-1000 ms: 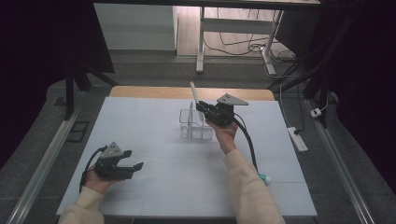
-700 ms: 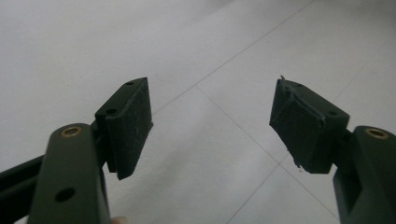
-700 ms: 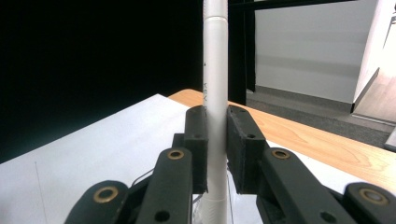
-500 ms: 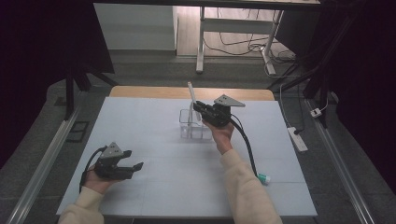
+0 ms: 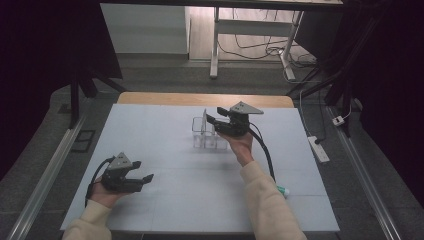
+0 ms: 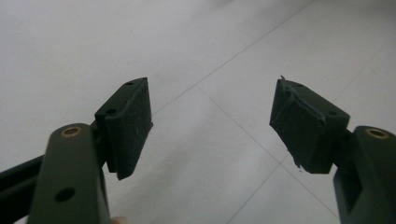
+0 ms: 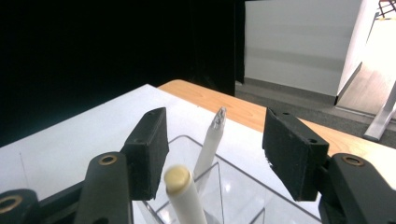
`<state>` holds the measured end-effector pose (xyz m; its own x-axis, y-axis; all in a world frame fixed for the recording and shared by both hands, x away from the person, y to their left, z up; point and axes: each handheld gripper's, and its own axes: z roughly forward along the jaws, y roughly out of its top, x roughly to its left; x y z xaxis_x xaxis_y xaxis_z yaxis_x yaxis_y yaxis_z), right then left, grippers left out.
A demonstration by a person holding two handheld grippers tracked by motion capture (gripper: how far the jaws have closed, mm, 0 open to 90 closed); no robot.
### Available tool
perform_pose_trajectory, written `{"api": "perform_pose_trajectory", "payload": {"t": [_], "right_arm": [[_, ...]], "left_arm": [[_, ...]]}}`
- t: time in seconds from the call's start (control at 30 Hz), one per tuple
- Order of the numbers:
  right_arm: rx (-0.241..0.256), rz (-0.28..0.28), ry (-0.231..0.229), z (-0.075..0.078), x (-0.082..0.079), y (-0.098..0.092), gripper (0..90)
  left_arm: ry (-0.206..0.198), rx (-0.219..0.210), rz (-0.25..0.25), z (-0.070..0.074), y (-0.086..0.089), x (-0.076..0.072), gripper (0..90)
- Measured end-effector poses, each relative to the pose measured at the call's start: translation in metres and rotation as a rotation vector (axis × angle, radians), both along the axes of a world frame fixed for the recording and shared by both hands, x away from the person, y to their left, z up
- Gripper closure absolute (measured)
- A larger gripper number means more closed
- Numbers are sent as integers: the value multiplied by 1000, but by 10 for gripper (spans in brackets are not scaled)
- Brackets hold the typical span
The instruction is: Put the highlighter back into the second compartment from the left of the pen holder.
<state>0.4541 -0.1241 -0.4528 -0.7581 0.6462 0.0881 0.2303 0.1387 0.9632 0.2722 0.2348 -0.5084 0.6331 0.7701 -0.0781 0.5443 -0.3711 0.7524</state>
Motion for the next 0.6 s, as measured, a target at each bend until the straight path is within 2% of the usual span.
{"api": "perform_pose_trajectory", "payload": {"t": [0.33, 0.6], "right_arm": [[-24, 24, 8, 6, -6, -10, 389], [-45, 25, 32, 3, -11, -20, 386]], "left_arm": [[0, 0, 1, 0, 0, 0, 295], [1, 3, 1, 0, 0, 0, 295]]}}
